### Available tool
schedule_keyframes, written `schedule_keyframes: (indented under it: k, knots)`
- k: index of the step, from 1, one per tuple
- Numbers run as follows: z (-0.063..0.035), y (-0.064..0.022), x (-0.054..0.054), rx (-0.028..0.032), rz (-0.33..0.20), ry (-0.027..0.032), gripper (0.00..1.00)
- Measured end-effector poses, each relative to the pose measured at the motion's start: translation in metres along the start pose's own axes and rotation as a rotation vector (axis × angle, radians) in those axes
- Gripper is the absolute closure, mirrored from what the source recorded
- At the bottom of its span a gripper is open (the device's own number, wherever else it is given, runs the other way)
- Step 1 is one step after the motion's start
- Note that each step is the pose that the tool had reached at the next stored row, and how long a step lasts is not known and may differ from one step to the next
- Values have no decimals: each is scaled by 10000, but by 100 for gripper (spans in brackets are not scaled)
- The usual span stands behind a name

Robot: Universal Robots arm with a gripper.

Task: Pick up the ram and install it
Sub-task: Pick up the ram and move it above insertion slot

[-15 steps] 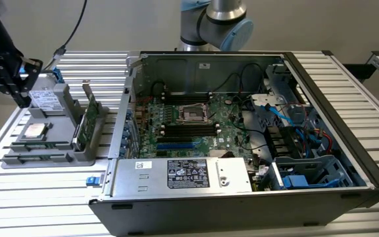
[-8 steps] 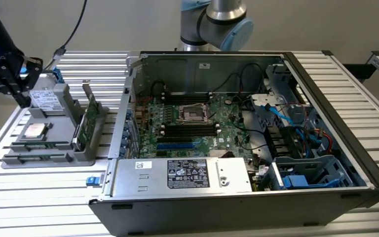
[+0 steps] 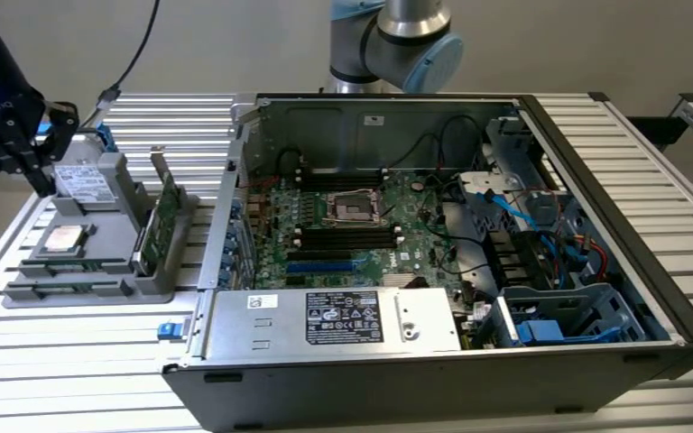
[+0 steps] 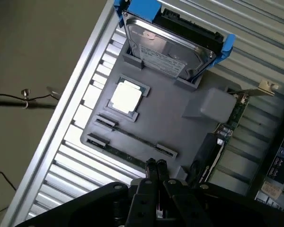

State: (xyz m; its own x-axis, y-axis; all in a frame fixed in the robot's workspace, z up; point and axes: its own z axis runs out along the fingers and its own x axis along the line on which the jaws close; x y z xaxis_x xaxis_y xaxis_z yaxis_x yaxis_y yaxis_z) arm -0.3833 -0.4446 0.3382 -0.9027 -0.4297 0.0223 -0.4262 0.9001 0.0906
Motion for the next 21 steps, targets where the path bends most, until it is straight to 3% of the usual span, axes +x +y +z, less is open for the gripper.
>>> schedule_keyframes:
  k: [5, 11, 15, 21]
  knots:
    - [16, -1, 0, 3, -898, 117, 90]
    - [39, -3, -1, -64, -1918, 454, 90]
    - [48, -5, -1, -6, -2567, 653, 90]
    - [81, -7, -2, 57, -3650, 818, 90]
